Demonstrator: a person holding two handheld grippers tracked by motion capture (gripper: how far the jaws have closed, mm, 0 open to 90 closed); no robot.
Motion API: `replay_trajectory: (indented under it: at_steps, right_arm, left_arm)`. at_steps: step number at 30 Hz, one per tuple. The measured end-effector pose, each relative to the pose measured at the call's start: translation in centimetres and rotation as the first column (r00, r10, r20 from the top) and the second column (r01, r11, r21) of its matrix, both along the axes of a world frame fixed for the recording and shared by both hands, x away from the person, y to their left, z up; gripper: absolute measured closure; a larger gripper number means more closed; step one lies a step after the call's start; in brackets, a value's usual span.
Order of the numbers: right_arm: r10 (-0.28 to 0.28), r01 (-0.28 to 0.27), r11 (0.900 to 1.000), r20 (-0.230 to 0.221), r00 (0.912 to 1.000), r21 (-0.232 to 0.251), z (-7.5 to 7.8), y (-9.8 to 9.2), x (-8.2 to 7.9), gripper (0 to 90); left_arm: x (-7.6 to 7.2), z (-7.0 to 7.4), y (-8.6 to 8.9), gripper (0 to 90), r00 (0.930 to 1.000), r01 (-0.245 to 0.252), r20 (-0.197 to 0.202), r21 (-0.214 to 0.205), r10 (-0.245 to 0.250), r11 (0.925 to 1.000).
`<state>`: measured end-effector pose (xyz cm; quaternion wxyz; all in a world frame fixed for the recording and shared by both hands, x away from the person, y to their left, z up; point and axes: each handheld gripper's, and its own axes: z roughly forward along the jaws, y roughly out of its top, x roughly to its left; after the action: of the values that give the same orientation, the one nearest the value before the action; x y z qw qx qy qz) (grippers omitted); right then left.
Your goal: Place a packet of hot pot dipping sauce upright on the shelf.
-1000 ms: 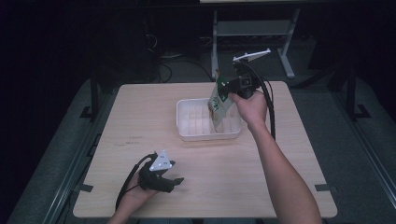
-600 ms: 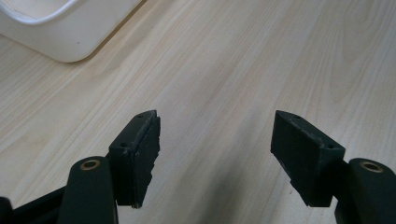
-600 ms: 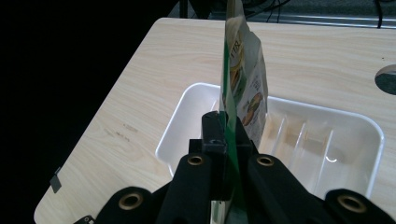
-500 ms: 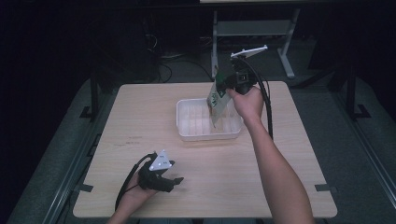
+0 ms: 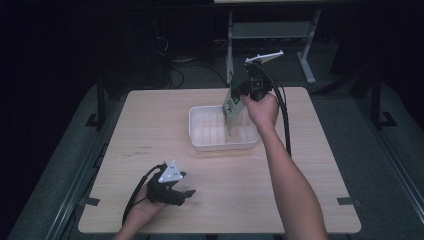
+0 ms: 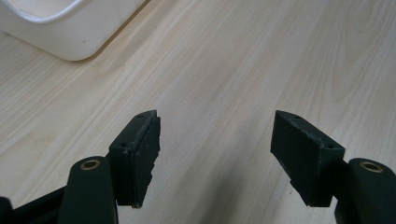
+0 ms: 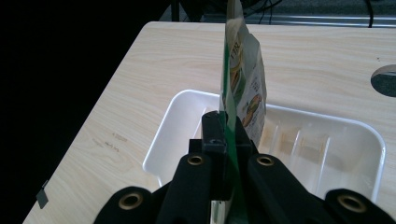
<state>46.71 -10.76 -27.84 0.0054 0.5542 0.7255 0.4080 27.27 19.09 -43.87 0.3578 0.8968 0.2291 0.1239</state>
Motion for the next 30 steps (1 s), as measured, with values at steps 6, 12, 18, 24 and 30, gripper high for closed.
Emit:
replay_trajectory:
  at_steps: [6,12,18,24,30]
  right_arm:
    - [-0.005,0.005,1.0000,-0.002,1.0000,0.004,-0.4,-0.1,0.1,89.9]
    - [-0.019,0.019,0.9998,-0.011,0.9998,-0.002,-1.2,-0.2,0.3,89.9]
    - [-0.034,0.034,0.9994,-0.008,0.9994,-0.004,-1.3,-0.6,0.3,89.9]
    - [-0.038,0.038,0.9992,-0.004,0.9993,-0.014,-1.3,-0.8,0.2,89.8]
    - [-0.043,0.043,0.9988,0.000,0.9991,-0.024,-1.4,-0.7,0.2,89.8]
  left_arm:
    - [0.0,0.0,0.0,32.2,1.0000,0.000,0.000,0.001,0.000,1.0000]
    - [0.0,0.0,0.1,32.2,1.0000,-0.001,0.001,0.001,0.001,1.0000]
    - [0.0,0.0,0.1,32.2,1.0000,-0.001,0.001,-0.002,0.001,1.0000]
    - [0.0,0.0,0.1,32.2,1.0000,-0.001,0.001,0.000,0.001,1.0000]
    - [0.1,0.0,0.1,32.2,1.0000,0.000,0.000,0.000,0.000,1.0000]
